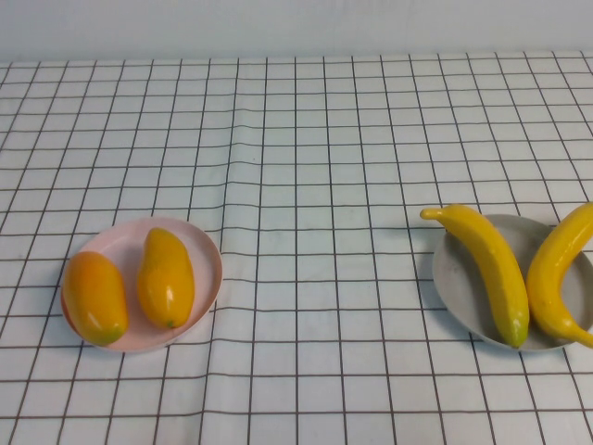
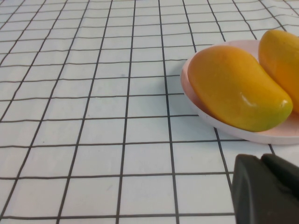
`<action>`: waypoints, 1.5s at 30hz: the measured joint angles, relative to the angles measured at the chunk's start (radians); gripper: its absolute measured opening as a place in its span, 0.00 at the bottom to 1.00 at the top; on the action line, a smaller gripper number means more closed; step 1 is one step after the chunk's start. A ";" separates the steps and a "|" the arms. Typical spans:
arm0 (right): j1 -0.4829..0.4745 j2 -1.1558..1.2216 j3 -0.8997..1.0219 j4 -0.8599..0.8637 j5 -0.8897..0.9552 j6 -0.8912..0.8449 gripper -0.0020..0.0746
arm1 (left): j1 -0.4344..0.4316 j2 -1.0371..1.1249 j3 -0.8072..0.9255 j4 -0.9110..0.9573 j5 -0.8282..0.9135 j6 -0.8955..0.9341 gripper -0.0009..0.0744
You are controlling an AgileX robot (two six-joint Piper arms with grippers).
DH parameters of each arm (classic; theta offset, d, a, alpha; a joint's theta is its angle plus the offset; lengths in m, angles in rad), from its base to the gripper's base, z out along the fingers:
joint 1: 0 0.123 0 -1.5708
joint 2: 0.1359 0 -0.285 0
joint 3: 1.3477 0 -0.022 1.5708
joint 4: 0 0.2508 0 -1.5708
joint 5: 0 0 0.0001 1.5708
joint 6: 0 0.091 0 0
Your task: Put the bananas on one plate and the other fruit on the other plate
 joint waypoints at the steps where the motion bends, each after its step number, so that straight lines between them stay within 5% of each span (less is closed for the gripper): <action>1: 0.000 -0.039 0.027 0.006 -0.004 0.002 0.01 | 0.000 0.000 0.000 0.000 0.000 0.000 0.01; 10: 0.000 -0.271 0.206 -0.069 -0.132 -0.038 0.01 | 0.000 0.000 0.000 0.000 0.000 0.000 0.01; 20: -0.010 -0.288 0.370 -0.244 -0.238 0.243 0.01 | 0.000 0.000 0.000 0.000 0.000 0.000 0.01; 29: -0.167 -0.380 0.539 -0.234 -0.319 0.343 0.01 | 0.000 0.000 0.000 0.000 0.000 0.000 0.01; 36: -0.354 -0.449 0.601 -0.136 -0.308 0.210 0.01 | 0.000 0.000 0.000 0.000 0.000 0.000 0.01; 45: -0.340 -0.449 0.601 -0.145 -0.194 0.266 0.01 | 0.000 0.000 0.000 0.000 0.000 0.000 0.01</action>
